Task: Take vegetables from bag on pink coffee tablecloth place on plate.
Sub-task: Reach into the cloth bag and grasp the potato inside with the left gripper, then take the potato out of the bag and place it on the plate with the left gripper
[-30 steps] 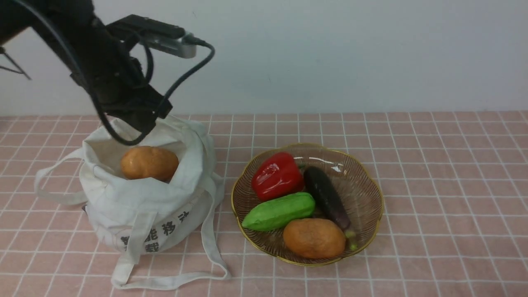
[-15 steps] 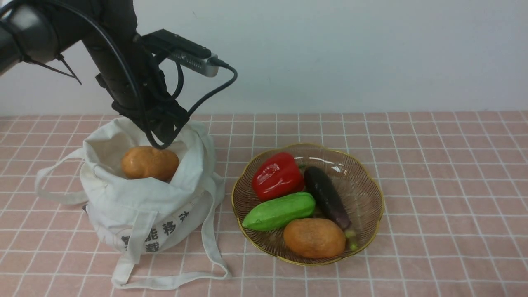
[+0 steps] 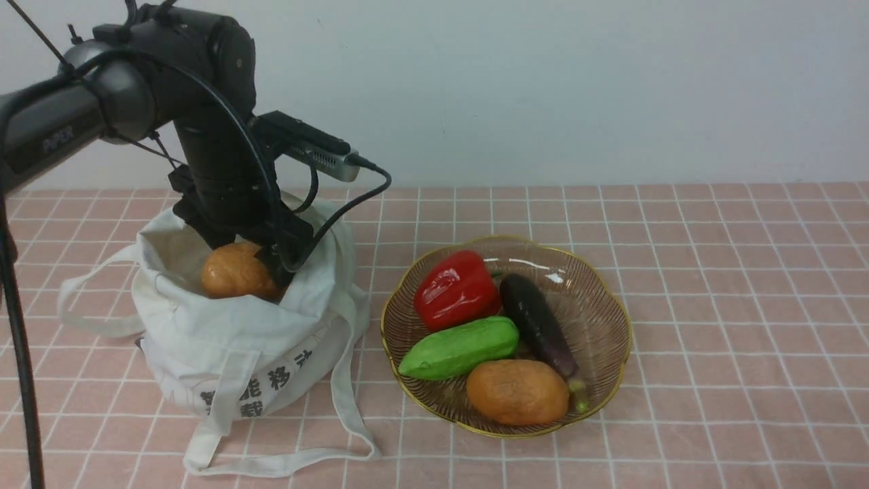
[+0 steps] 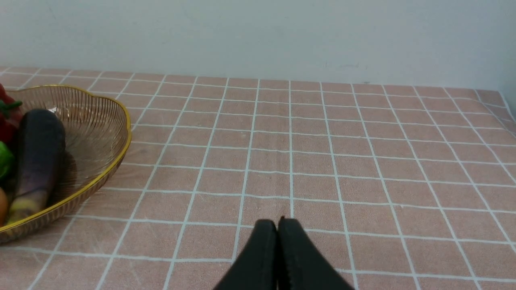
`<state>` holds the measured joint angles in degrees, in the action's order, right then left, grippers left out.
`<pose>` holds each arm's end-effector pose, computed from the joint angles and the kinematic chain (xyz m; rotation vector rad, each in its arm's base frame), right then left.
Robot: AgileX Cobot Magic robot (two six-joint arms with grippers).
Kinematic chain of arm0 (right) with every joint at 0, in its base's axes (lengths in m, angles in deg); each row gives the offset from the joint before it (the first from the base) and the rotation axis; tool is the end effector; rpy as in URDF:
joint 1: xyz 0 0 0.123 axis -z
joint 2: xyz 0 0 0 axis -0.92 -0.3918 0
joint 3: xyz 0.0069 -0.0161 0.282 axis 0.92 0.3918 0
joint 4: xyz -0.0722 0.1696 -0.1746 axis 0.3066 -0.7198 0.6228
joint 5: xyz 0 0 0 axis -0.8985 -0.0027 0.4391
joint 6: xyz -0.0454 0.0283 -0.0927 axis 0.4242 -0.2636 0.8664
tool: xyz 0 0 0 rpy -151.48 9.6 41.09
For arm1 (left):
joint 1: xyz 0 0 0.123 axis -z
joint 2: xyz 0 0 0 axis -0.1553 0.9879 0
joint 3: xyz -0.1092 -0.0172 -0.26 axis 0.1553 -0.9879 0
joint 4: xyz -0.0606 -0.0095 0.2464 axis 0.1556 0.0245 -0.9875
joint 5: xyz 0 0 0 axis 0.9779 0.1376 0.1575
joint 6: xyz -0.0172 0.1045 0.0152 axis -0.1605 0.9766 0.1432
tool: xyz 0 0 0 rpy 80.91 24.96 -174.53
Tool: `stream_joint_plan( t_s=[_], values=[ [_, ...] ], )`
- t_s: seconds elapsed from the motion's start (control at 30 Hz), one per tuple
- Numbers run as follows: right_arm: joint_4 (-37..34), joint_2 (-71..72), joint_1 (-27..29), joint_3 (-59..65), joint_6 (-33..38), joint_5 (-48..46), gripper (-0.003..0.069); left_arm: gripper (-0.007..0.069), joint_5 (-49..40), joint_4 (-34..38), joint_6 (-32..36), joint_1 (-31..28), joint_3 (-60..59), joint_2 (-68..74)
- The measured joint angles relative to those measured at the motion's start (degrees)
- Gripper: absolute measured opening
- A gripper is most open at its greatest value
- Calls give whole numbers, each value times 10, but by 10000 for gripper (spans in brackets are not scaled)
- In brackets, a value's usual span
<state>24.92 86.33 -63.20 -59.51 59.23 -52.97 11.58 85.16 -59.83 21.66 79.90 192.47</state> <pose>0.0723 0.0018 0.1671 -0.0252 1.8771 -0.0206 0.4178 -0.0872 0.2089 0.7319 2.9417 0.1017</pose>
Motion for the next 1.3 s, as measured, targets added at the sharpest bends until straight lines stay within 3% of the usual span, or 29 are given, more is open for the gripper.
stream_joint_plan(
  t_s=[0.1,0.37,0.6,0.8,1.03,1.3],
  values=[
    [0,0,0,0,0,0,-12,508,0,-1,-6,0,-4,1],
    [0,0,0,0,0,0,-12,512,0,4,-81,0,-8,-53],
    [0,0,0,0,0,0,-12,512,-3,99,-90,11,-8,-177],
    [0,0,0,0,0,0,-12,512,-5,145,-81,91,-8,-218],
    [0,0,0,0,0,0,-12,512,9,143,-76,204,-8,-149],
    [0,0,0,0,0,0,-12,512,192,101,-84,265,-8,-34]
  ],
)
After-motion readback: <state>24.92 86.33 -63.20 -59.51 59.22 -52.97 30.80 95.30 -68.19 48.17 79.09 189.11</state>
